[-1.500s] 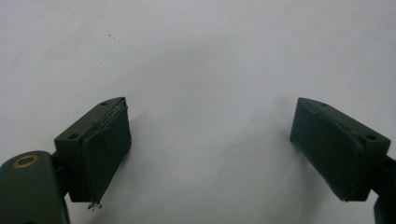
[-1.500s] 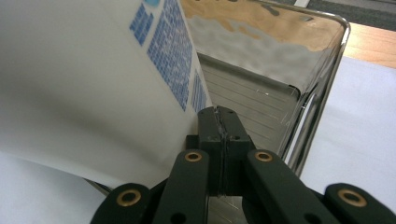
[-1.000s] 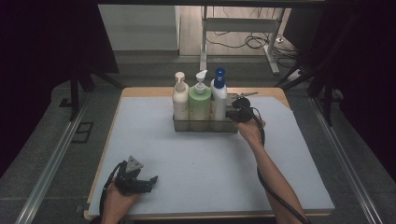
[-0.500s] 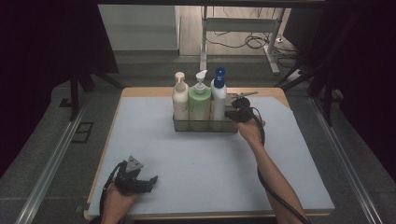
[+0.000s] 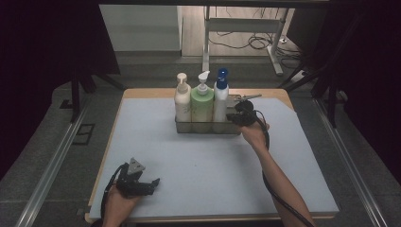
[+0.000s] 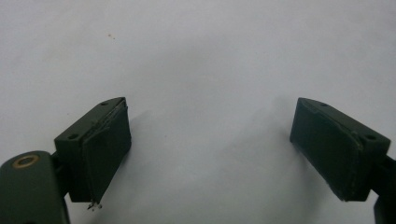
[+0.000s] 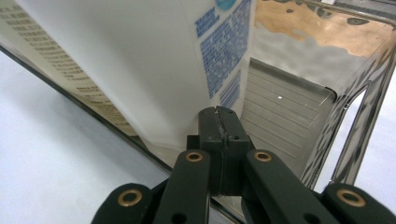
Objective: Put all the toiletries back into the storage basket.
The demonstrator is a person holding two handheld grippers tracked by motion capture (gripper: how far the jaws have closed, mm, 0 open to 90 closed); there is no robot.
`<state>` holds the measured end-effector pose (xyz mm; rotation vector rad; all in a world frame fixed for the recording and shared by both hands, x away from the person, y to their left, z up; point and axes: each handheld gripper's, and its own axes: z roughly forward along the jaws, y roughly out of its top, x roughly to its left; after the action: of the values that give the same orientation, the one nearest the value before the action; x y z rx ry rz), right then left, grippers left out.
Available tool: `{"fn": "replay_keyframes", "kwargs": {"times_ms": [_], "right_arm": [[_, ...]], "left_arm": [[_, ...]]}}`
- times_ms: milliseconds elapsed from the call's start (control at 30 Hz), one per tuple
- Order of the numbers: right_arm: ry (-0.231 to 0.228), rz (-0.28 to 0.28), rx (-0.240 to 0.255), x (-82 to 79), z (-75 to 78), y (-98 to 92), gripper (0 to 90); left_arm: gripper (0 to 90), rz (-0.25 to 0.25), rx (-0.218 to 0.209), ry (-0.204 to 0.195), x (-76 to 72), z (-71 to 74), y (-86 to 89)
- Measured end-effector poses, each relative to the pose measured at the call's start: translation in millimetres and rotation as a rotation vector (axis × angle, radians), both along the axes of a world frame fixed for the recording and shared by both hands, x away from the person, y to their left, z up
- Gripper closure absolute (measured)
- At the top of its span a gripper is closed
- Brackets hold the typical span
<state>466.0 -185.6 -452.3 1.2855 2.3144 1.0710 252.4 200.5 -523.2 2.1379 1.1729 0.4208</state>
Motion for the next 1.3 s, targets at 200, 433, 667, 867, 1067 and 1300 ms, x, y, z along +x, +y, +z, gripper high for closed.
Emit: {"fn": "replay_keyframes", "kwargs": {"times_ms": [200, 433, 667, 867, 1067, 1300], "right_arm": [[0.001, 0.003, -0.002, -0.4, -0.3, -0.6, 86.1], [-0.045, -0.015, -0.044, -3.7, 3.8, -5.2, 68.1], [-0.08, -0.013, -0.058, -9.8, 10.5, -13.5, 49.3], [-0.096, 0.007, -0.044, -15.9, 15.2, -19.8, 40.3], [-0.109, 0.043, -0.035, -24.9, 19.5, -20.7, 31.1], [-0.13, 0.08, -0.062, -36.1, 22.1, -21.0, 18.4]], "left_arm": [[12.2, 0.0, 0.0, 0.0, 0.0, 0.0, 0.0], [12.2, 0.0, 0.0, -0.001, -0.1, 0.0, 0.1], [12.2, 0.0, 0.0, 0.0, -0.1, 0.0, 0.0], [12.2, 0.0, 0.0, -0.001, -0.1, 0.0, 0.0], [12.2, 0.0, 0.0, -0.001, -0.1, 0.0, 0.0], [12.2, 0.0, 0.0, -0.001, -0.1, -0.1, 0.0]]}}
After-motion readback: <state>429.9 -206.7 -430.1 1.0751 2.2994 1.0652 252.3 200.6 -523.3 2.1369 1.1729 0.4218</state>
